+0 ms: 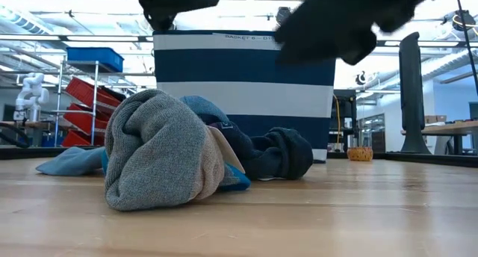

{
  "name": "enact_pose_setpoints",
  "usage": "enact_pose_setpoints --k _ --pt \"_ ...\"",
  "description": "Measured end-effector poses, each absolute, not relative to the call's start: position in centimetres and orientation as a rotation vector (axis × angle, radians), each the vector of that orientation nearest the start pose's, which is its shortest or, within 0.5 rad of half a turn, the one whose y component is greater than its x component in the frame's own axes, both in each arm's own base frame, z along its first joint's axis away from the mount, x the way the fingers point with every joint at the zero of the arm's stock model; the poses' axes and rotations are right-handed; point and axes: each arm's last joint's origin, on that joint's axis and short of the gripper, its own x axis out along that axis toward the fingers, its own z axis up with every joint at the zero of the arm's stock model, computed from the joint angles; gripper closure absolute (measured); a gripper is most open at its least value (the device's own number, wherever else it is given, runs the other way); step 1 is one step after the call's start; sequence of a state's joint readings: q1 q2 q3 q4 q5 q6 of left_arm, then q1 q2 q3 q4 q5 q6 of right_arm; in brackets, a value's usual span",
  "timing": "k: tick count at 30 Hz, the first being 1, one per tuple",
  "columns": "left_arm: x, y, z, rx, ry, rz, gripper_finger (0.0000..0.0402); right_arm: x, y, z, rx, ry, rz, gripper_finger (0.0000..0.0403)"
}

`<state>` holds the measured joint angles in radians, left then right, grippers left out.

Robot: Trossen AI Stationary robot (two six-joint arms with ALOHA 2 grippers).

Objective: Sort clothes
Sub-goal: Put the dark blue pair of socks into the blue laundry organizer

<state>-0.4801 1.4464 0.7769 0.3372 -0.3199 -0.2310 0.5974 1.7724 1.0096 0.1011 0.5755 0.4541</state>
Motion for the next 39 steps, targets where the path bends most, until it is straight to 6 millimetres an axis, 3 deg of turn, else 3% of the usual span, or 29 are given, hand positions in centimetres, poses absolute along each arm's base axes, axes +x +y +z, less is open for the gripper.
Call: enact_pose_setpoints --k 7,15,21,26,39 --pt "28.0 -13.6 21.7 -0.182 0.371 -0.108 0.0205 32.2 17.8 16.0 -0.022 0.592 -0.141 0.0215" --pt "27.5 -14.6 21.7 -0.208 0.380 -0.154 0.0205 33.5 15.0 15.4 -0.026 0.637 -0.194 0.0215" --pt "27.3 -15.1 21.8 -0.206 0.381 -0.171 0.0205 34.1 14.5 11.8 0.032 0.786 -0.120 0.0215" --pt "27.3 -15.1 21.8 -0.206 0.380 -0.171 0.0205 34.2 14.5 9.3 0.051 0.844 -0.177 0.0215" --pt "27.3 -15.1 21.8 -0.207 0.377 -0.172 0.0205 33.4 14.3 10.0 0.107 0.924 -0.167 0.0221"
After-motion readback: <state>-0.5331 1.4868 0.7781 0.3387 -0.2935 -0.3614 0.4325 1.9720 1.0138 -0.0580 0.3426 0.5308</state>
